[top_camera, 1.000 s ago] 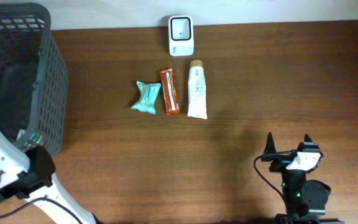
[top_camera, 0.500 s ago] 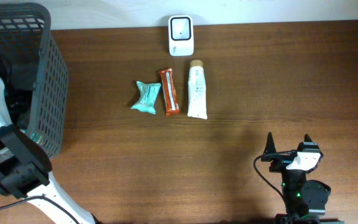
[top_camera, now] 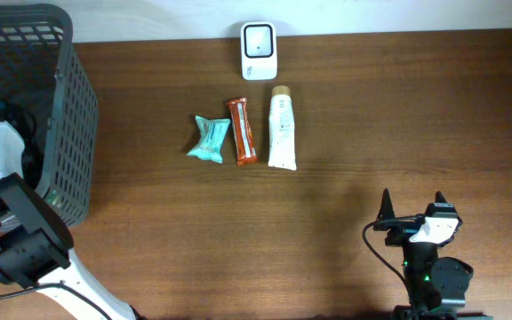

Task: Scan the item barcode

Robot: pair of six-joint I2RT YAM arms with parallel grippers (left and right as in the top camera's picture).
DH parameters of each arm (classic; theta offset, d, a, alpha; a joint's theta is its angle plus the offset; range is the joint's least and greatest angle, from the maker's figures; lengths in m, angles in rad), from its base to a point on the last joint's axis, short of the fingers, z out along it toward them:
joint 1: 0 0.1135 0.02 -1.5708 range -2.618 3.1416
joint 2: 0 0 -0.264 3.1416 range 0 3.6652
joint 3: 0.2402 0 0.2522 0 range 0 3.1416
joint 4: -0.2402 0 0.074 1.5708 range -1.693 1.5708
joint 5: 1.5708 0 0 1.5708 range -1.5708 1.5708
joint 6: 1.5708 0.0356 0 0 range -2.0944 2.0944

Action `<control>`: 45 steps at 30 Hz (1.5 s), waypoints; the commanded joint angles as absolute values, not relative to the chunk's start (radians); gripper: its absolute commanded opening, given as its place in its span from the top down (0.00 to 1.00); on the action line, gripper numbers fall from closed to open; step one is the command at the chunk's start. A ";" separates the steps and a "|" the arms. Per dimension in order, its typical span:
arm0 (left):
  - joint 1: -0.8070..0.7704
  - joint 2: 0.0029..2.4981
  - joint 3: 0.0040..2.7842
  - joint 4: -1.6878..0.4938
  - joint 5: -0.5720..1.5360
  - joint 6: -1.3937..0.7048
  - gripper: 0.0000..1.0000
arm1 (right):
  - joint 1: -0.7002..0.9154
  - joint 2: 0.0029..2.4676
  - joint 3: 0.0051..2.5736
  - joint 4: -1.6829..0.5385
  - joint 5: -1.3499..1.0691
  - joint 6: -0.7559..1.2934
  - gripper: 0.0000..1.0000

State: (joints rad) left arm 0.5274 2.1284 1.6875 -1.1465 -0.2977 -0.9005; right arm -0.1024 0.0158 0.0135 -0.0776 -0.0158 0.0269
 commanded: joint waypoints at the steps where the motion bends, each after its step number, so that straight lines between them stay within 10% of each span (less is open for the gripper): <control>1: 0.540 2.083 1.980 -1.233 -0.278 -0.874 1.00 | -0.104 0.008 0.006 -0.079 -0.007 0.034 0.01; 10: 0.427 1.929 2.918 -1.270 0.098 -0.751 1.00 | -0.104 0.008 0.006 -0.079 -0.007 0.034 0.01; 17: -0.009 1.995 2.888 -1.468 0.266 -0.176 1.00 | -0.104 0.008 0.006 -0.079 -0.007 0.034 0.02; 23: -0.237 2.210 2.595 -1.462 0.266 -0.098 1.00 | -0.104 0.008 0.006 -0.079 -0.007 0.034 0.01; 30: -0.338 2.363 2.472 -1.407 0.274 -0.175 0.76 | -0.104 0.008 0.006 -0.079 -0.007 0.034 0.01; 33: -0.377 2.363 2.472 -1.391 0.274 -0.175 0.33 | -0.104 0.008 0.006 -0.079 -0.007 0.034 0.01; 45: -0.027 2.124 3.134 -1.467 0.270 -0.175 0.01 | -0.104 0.008 0.006 -0.079 -0.007 0.034 0.01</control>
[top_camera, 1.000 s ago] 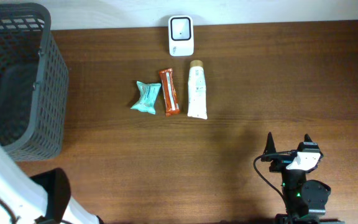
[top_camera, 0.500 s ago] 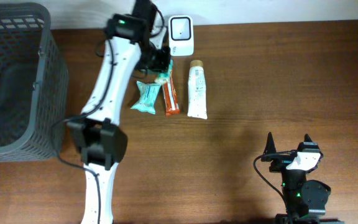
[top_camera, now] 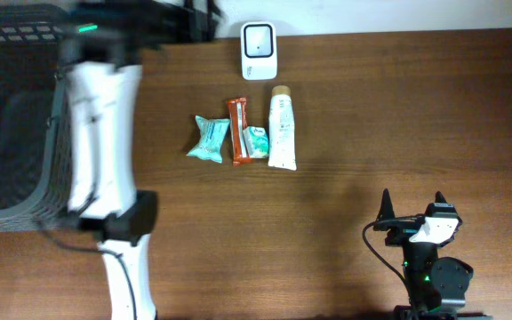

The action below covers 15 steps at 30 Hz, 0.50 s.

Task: Scan the item barcode

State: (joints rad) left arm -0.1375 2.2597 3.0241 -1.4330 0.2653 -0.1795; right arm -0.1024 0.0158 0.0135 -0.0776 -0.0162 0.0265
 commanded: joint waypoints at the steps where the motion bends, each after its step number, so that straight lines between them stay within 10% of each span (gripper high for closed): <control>1: 0.061 2.065 3.138 -1.488 0.266 -0.190 0.01 | -0.104 0.008 0.006 -0.079 -0.007 0.034 0.01; 9: 0.493 1.971 3.117 -1.688 0.209 -0.394 0.01 | -0.104 0.008 0.006 -0.080 -0.007 0.034 0.01; 15: 0.527 1.971 3.096 -1.688 0.209 -0.392 0.01 | -0.104 0.008 0.006 -0.041 0.036 0.035 0.01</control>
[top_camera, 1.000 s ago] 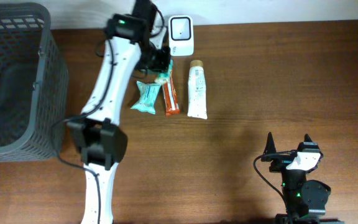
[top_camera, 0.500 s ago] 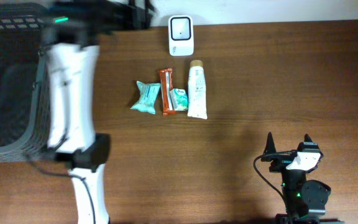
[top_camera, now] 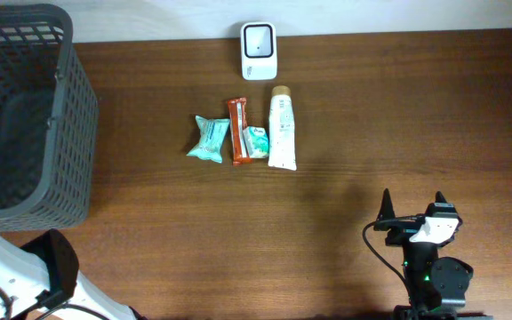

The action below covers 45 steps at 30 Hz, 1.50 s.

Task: Scan the item barcode

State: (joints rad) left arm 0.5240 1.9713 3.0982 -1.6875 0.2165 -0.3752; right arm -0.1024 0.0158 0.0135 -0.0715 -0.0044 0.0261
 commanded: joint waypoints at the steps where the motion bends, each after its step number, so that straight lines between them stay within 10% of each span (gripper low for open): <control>1: 0.527 1.971 3.096 -1.688 0.209 -0.392 0.01 | -0.104 0.008 0.006 0.032 -0.026 0.075 0.01; 4: 0.527 1.971 3.096 -1.688 0.209 -0.392 0.01 | -0.104 0.008 0.006 0.199 -0.455 0.356 0.01; 9: 0.527 1.971 3.096 -1.688 0.209 -0.392 0.01 | -0.104 0.009 0.025 0.609 -0.435 0.492 0.01; 21: 0.527 1.971 3.096 -1.688 0.209 -0.392 0.01 | -0.105 1.157 1.320 -0.670 -0.704 0.093 0.01; 35: 0.527 1.971 3.096 -1.688 0.209 -0.392 0.01 | 0.153 2.139 1.388 -0.233 -0.740 0.406 0.09; 42: 0.527 1.971 3.096 -1.688 0.209 -0.392 0.01 | 0.216 2.156 1.388 -0.231 -0.514 0.405 0.27; 44: 0.527 1.971 3.096 -1.688 0.209 -0.392 0.01 | 0.216 2.162 1.388 -0.228 -0.511 0.405 0.42; 45: 0.527 1.971 3.096 -1.688 0.209 -0.392 0.01 | 0.216 2.165 1.388 -0.228 -0.511 0.405 0.67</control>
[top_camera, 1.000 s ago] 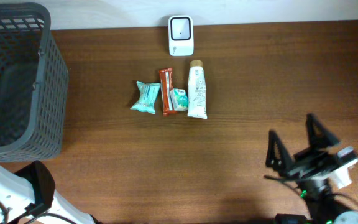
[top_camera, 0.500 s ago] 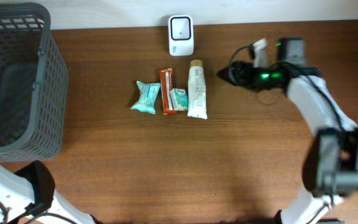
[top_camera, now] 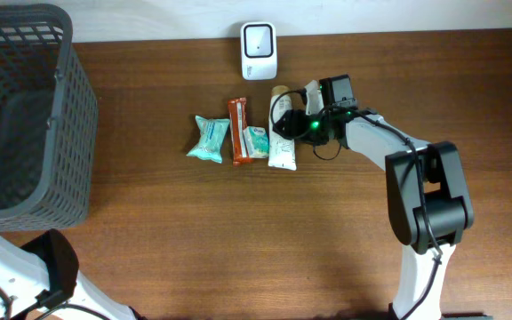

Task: Scan the item barcode
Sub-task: 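Reach the right gripper to the white tube and grasp it, then lift the white tube with the right gripper and hold it over the scanner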

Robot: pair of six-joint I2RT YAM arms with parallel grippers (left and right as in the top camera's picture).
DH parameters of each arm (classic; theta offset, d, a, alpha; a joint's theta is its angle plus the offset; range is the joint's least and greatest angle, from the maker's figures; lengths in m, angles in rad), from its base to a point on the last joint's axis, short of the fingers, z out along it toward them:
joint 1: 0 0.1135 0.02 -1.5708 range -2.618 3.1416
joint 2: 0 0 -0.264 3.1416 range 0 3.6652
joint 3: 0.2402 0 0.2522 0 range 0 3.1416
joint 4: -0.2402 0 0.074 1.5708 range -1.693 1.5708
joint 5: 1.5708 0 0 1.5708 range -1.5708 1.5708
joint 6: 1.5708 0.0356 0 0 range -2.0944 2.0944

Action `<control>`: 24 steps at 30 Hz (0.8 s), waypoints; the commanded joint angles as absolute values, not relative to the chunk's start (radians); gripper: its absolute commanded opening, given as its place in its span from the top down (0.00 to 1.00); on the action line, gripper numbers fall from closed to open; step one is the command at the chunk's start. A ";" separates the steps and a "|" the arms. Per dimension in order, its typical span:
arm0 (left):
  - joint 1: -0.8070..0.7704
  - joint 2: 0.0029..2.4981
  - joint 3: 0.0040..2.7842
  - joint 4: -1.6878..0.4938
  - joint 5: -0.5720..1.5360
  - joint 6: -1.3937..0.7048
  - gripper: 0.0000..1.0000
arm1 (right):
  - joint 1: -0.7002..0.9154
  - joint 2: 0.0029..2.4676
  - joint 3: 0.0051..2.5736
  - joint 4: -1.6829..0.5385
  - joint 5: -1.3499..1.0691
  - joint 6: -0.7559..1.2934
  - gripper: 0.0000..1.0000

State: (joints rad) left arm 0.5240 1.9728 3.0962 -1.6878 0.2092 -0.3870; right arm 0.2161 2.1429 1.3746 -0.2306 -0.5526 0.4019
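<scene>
Below the white scanner (top_camera: 258, 51) at the table's far edge lies a row of items: a teal packet (top_camera: 210, 139), an orange bar (top_camera: 241, 132), a small teal packet (top_camera: 256, 142) and a white tube (top_camera: 280, 142). My right gripper (top_camera: 293, 118) has reached in from the right and sits over the tube's upper part. Its fingers are too dark and small to tell whether they are open or shut. Only a white part of my left arm (top_camera: 16, 276) shows at the lower left, and its gripper is out of view.
A dark mesh basket (top_camera: 65, 133) stands at the left side of the table. The right arm's links (top_camera: 425, 200) stretch from the front right edge up toward the items.
My right arm was folded at the front right edge; now it is stretched out with its gripper at the white tube. The items and the left arm have not moved.
First my left arm was by the basket and three items lay below the scanner. Then the left arm was stretched toward the far edge and a small teal packet lay between bar and tube. It was then back at lower left. Now the right gripper is at the tube.
</scene>
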 commanded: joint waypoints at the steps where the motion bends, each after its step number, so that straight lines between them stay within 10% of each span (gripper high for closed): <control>1: 0.527 1.971 3.096 -1.688 0.209 -0.392 0.01 | 0.216 2.165 1.388 -0.231 -0.511 0.403 0.92; 5: 0.527 1.971 3.096 -1.688 0.209 -0.392 0.01 | 0.187 2.126 1.495 -0.433 -0.376 0.343 0.96; 13: 0.527 1.971 3.096 -1.688 0.209 -0.392 0.01 | 0.281 2.121 1.837 -1.142 0.788 0.371 0.96; 18: 0.527 1.971 3.096 -1.688 0.209 -0.392 0.01 | 0.349 2.235 1.771 -1.169 0.785 0.379 0.96; 22: 0.527 1.971 3.096 -1.688 0.209 -0.392 0.01 | 0.484 2.260 1.771 -1.099 0.615 0.375 0.77; 24: 0.527 1.971 3.096 -1.688 0.209 -0.392 0.01 | 0.558 2.260 1.791 -1.072 0.566 0.376 0.44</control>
State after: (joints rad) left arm 0.5240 1.9732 3.0962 -1.6878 0.2092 -0.3870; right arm 0.5106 2.2749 1.7668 -1.0790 0.6220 0.3645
